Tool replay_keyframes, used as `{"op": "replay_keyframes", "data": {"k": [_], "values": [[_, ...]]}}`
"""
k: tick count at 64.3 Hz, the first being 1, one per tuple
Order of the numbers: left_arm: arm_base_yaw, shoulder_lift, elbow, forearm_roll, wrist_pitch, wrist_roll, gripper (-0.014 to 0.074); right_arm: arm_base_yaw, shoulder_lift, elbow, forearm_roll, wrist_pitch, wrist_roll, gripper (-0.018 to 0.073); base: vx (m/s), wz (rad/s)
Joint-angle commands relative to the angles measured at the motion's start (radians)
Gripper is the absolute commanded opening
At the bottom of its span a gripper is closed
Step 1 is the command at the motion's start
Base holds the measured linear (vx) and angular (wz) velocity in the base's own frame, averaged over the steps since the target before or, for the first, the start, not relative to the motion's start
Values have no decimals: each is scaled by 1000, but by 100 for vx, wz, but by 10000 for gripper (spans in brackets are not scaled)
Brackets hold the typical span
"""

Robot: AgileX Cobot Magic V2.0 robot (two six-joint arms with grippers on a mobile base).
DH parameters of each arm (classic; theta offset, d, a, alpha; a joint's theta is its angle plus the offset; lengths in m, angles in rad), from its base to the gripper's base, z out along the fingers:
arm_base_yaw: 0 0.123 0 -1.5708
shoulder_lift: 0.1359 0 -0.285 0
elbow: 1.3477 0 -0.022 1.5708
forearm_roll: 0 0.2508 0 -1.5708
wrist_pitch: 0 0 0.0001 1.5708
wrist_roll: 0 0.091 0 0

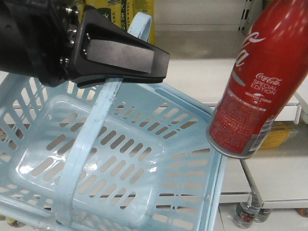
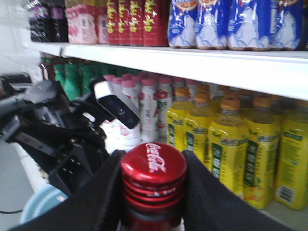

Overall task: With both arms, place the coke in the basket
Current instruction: 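Reach the right gripper to the red Coca-Cola bottle and grasp its neck, then lift the bottle and lower it into the basket, then open the right gripper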

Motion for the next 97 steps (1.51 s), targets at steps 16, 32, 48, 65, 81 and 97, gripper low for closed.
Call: {"op": "replay_keyframes", "data": {"k": [16, 32, 48, 65, 81, 97], "values": [[0, -24, -27, -48, -64, 37, -6, -2, 125, -28, 146, 100, 52, -5, 0, 0], [0, -24, -27, -48, -64, 37, -6, 138, 208, -28, 98, 105, 53, -5, 0, 0], [0, -24, -27, -48, -64, 37, -6, 293, 221, -28, -90, -48, 66, -5, 0, 0], [0, -24, -27, -48, -64, 37, -6, 298, 225, -28, -182, -47, 70, 85, 0, 0], [0, -24, -27, -48, -64, 37, -6, 298, 253, -28, -179, -42, 58, 385, 0, 0], [0, -24, -28, -48, -65, 37, -6, 298, 265, -28, -175, -49, 58, 530, 0, 0]]}}
